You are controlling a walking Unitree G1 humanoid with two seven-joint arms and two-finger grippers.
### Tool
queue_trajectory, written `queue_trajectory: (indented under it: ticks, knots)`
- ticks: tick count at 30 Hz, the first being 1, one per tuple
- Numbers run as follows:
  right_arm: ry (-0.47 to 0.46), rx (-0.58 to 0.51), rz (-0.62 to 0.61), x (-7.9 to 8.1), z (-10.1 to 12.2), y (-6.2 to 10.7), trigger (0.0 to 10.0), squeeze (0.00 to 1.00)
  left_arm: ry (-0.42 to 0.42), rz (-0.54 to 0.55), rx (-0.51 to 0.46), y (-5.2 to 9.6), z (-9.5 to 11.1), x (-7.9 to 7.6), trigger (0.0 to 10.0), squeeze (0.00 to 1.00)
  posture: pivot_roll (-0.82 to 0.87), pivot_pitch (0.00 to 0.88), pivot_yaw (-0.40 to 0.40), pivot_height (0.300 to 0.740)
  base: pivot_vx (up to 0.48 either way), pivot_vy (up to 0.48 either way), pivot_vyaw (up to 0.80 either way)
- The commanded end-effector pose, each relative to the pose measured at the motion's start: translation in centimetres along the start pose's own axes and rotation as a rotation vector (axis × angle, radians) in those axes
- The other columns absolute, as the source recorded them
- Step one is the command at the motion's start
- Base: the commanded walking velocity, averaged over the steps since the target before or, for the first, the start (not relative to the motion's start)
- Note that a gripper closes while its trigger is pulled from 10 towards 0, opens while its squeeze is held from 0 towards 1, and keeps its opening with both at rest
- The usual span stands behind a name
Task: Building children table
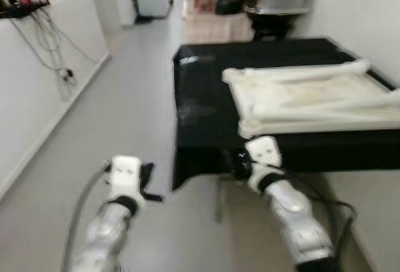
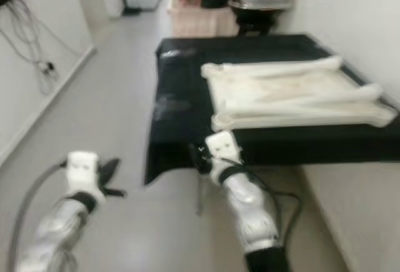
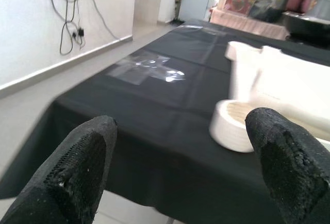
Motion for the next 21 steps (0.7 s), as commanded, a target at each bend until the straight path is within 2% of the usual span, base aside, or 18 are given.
queue_trajectory:
  ticks: [1, 4, 11, 19, 21]
  knots:
    - [0.0, 0.009, -0.008, -0.33, -0.4, 0.18, 10.0, 0.0, 0.007, -0.012, 0.012, -0.12, -0.26, -0.25, 10.0, 0.0, -0.06, 0.0, 0.028, 0.74, 0.0, -0.48, 0.0]
    - [-0.003, 0.007, -0.008, -0.32, -0.35, 0.11, 10.0, 0.0, 0.007, -0.012, 0.014, -0.15, -0.25, -0.21, 10.0, 0.0, -0.06, 0.0, 0.03, 0.74, 0.0, -0.48, 0.0]
    - [-0.006, 0.003, -0.013, -0.41, -0.21, -0.04, 10.0, 0.0, 0.005, -0.015, 0.015, -0.22, -0.18, -0.15, 10.0, 0.0, -0.06, 0.0, 0.034, 0.74, 0.0, 0.0, 0.0]
    - [-0.005, 0.003, -0.017, -0.44, -0.18, -0.16, 10.0, 0.0, 0.005, -0.009, 0.014, -0.34, -0.15, -0.01, 10.0, 0.0, -0.06, 0.0, 0.038, 0.74, 0.0, -0.418, 0.0]
    - [-0.002, 0.002, -0.018, -0.44, -0.17, -0.22, 10.0, 0.0, -0.003, 0.017, 0.008, -0.49, -0.06, 0.42, 10.0, 0.0, -0.06, 0.0, 0.04, 0.74, 0.0, 0.0, 0.0]
Point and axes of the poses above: a point about 5 cm out from each wrist's last joint towards the gripper, its own y axis pointing back from the gripper into the wrist, its own z axis along the axis of the wrist's last joint, x = y × z, the point moved 5 cm from there along -y, pointing out of the wrist towards the gripper, and after that the axes turned 5 degrees about y, right-handed, at the moved point
